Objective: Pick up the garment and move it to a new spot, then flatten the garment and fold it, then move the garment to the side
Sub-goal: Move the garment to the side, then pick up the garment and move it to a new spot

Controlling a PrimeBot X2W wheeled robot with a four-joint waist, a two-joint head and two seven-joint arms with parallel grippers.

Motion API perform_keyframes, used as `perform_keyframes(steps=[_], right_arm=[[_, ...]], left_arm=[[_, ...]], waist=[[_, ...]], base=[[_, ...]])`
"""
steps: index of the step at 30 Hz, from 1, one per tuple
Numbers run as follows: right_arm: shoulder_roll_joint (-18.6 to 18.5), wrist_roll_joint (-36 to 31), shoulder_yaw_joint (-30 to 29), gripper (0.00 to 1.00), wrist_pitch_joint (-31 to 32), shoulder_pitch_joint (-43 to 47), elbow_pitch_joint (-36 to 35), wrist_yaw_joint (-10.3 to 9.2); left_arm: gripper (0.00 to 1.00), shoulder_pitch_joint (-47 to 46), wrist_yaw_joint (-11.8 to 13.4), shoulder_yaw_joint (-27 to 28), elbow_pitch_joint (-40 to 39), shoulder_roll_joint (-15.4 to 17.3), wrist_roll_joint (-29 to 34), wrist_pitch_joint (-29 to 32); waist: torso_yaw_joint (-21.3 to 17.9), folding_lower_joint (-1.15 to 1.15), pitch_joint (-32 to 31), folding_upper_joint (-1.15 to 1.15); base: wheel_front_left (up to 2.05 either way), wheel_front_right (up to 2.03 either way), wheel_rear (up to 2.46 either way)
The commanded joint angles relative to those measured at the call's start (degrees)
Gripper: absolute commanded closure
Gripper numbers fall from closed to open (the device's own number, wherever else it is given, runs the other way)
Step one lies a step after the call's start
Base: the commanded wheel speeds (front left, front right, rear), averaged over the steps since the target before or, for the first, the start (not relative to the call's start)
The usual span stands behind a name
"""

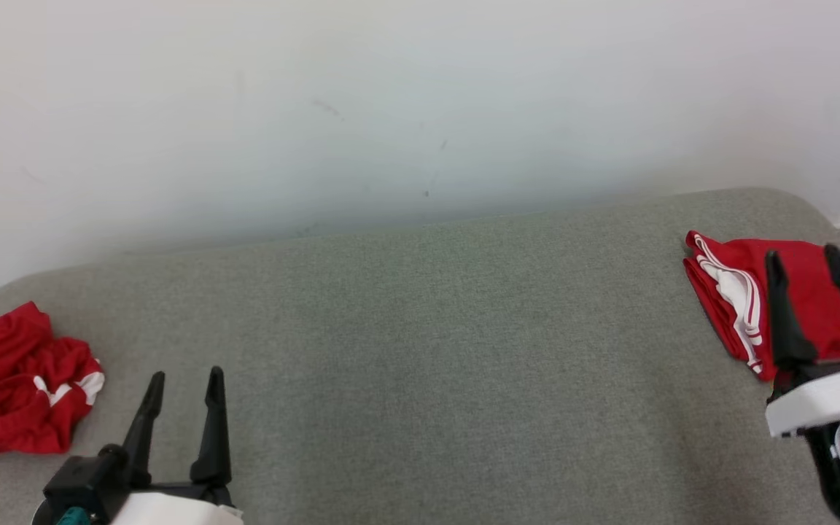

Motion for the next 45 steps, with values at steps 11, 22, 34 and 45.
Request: perform_keyframes(steps=[11,22,34,45], right_arm=[[6.37,-1.87,-0.70,0.00,-2.44,17.28,-10.65,-0.01],[8.47,-3.13,1.14,0.00,-4.70,21.14,-10.69,-0.01],[9.39,-3.64,1.45,0.00,-4.73,20.43,-12.47,-0.01],[9.62,-3.07,1.94,0.00,-4.74,20.29,-11.68,-0.01]], left_arm=[[0.00,4.41,-0.70,-1.01,0.07,-1.28,0.12,0.03],[0.00,7.06,-0.46,-0.91,0.31,-1.62,-1.12,0.03],[0.00,5.35,-0.28,-1.29,0.18,-1.63,-1.04,0.03],[0.00,5.04,-0.25,-1.71,0.55,-1.63,-1.06,0.03]], waist=[[0.76,0.01,-1.17,0.00],[1.39,0.01,-0.76,0.00],[1.94,0.01,0.29,0.00],[1.98,0.01,0.32,0.00]], base=[[0.00,0.00,0.00],[0.00,0.00,0.00],[0.00,0.00,0.00],[0.00,0.00,0.00]])
